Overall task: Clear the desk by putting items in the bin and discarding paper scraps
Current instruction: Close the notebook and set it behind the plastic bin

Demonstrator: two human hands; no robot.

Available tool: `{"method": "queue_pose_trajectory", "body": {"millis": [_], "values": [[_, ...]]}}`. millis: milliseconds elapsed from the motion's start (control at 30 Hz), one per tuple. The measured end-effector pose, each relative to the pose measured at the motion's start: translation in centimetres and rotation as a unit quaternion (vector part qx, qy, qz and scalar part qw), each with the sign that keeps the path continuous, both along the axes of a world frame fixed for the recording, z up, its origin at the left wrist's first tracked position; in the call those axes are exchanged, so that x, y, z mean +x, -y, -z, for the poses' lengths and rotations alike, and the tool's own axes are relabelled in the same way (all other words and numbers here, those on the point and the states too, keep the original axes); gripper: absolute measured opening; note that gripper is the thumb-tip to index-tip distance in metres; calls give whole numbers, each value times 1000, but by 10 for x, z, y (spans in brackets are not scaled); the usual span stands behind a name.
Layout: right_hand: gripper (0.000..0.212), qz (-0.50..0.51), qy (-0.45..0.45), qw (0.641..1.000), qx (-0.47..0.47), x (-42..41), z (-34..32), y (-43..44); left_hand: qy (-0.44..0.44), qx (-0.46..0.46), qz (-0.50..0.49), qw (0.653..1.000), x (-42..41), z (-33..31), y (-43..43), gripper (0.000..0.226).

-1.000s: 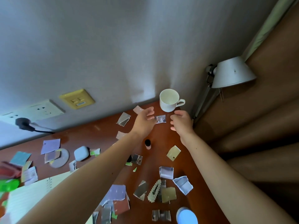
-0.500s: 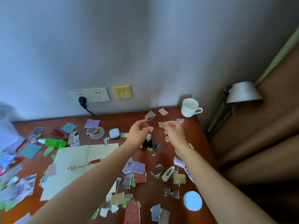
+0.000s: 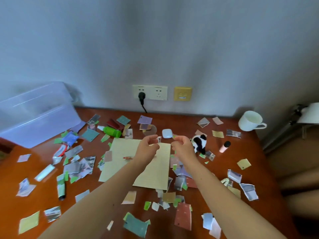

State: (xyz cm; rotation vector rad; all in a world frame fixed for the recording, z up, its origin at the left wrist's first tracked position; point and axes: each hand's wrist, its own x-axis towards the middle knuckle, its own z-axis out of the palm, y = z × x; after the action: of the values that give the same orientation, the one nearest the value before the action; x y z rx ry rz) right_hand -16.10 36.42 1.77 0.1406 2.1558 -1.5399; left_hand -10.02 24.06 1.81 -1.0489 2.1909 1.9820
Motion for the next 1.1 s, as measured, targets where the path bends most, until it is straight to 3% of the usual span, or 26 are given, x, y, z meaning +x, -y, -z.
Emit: {"method": "queue_pose_trajectory", "body": {"millis": [133, 333, 500, 667, 867, 1033, 1100], "values": [[25, -41, -11, 999, 26, 21, 10, 42, 21, 4, -5, 1000, 20, 10, 44, 41], [39, -148, -27, 979, 139, 44, 42, 97, 72, 20, 20, 997, 41, 30, 98, 36], [53, -227, -51, 933, 274, 53, 63, 123, 119, 28, 76, 990, 47, 53, 129, 36], [57, -279, -75, 894, 344, 52, 84, 141, 157, 18, 117, 980, 50, 70, 150, 43], [41, -286, -161, 829, 452, 51, 102, 157, 171, -14, 110, 979, 46, 87, 163, 41], [22, -284, -173, 820, 465, 42, 107, 165, 189, -76, 113, 973, 37, 90, 169, 42], [17, -266, -183, 834, 448, 40, 106, 170, 195, -90, 117, 970, 34, 88, 171, 44]]}}
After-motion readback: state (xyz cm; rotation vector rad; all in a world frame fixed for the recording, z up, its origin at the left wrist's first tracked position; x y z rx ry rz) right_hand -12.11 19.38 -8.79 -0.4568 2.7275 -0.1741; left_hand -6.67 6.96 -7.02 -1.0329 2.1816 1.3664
